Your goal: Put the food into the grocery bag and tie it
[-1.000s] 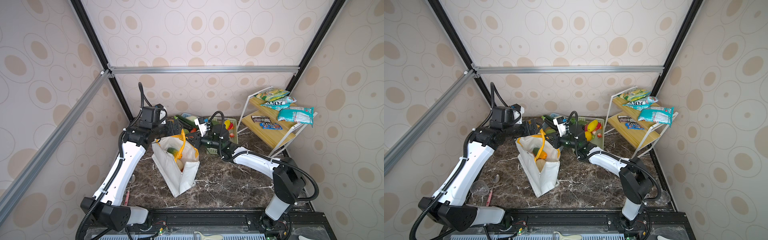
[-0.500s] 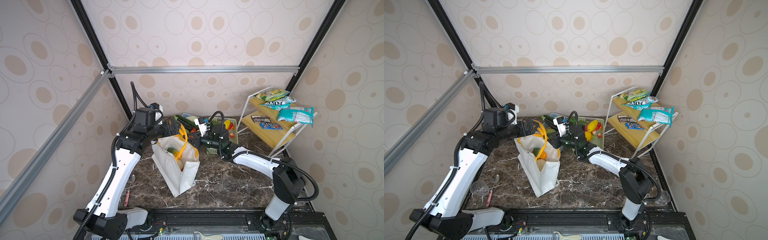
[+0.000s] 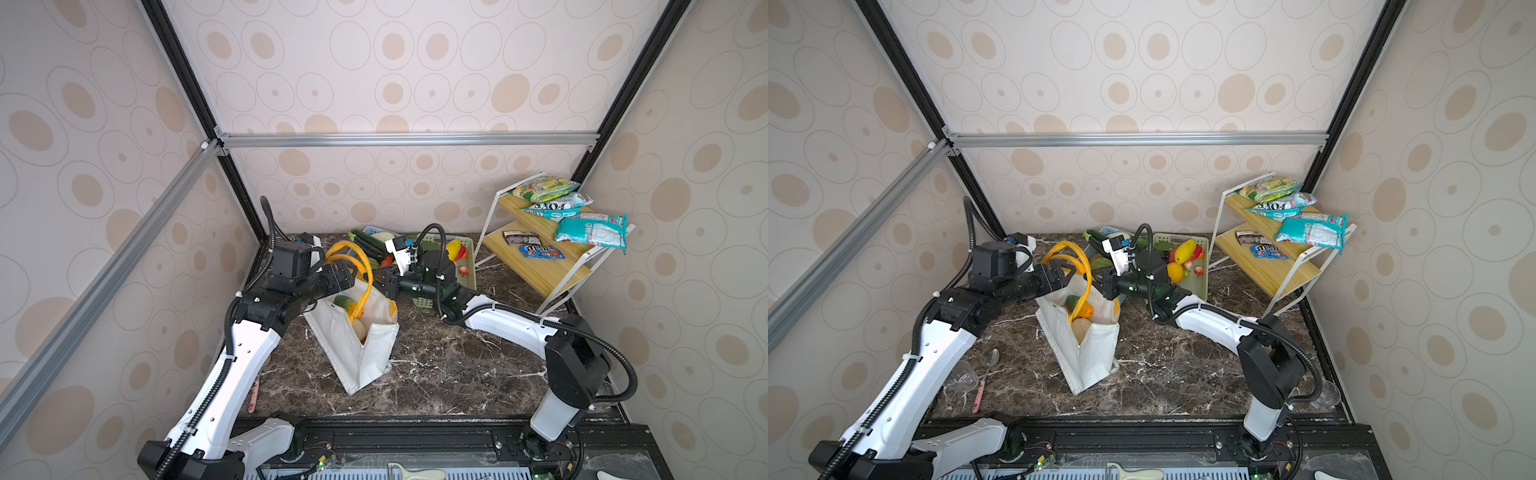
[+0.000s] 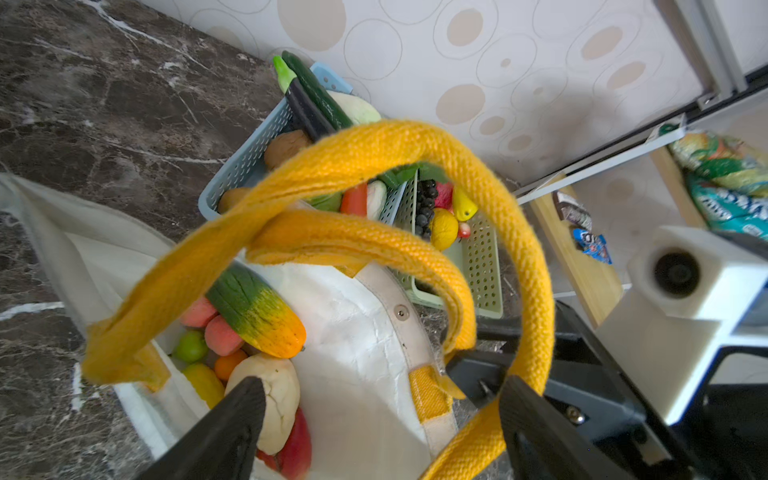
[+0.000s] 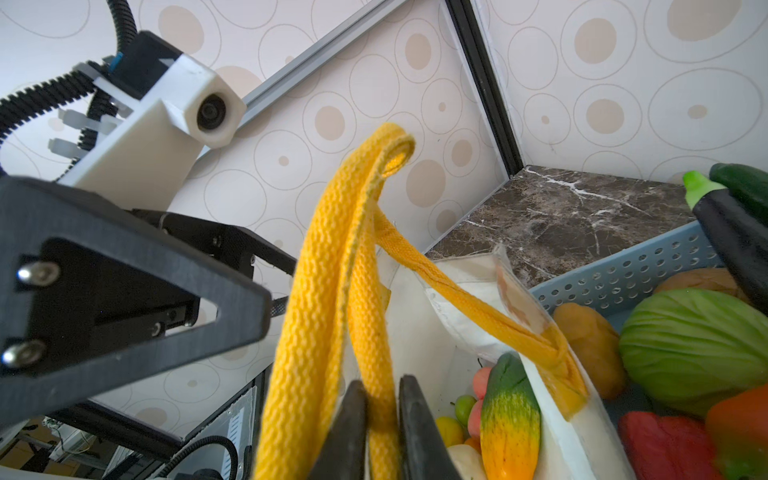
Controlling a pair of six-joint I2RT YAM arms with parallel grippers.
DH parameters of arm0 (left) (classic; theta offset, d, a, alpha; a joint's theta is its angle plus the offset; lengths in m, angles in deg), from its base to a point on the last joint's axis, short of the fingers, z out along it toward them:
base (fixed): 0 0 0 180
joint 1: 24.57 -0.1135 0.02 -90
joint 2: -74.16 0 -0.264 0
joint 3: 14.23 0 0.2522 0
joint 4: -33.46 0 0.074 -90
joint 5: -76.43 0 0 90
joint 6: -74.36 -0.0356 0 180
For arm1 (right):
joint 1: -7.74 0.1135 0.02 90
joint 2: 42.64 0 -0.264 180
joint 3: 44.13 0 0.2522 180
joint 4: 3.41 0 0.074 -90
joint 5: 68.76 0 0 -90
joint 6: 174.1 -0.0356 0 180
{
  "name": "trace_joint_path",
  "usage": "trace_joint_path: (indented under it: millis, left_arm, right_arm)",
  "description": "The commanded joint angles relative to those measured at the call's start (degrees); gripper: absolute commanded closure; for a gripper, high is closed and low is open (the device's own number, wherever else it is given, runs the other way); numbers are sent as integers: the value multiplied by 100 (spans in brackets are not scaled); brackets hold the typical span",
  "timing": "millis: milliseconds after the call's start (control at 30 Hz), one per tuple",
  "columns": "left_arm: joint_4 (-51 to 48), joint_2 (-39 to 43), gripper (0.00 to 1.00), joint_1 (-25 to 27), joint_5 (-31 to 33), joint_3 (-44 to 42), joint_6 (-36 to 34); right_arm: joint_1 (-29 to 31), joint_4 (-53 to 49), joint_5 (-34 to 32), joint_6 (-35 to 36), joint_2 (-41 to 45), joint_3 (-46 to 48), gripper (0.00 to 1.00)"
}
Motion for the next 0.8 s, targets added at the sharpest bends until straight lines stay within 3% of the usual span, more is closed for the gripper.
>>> trace_joint_path:
  millis: [0, 467, 767]
  left_arm:
    - [537, 156, 12, 12, -9, -41, 594]
    - [773, -41, 20, 14, -115, -83, 816]
    - [786, -112, 37, 10, 0, -75, 829]
  right_arm:
    - [68, -65, 95, 110, 176, -35, 83]
    - [237, 55, 286, 175, 318, -22, 83]
    - [281, 355, 701, 118, 440, 74, 83]
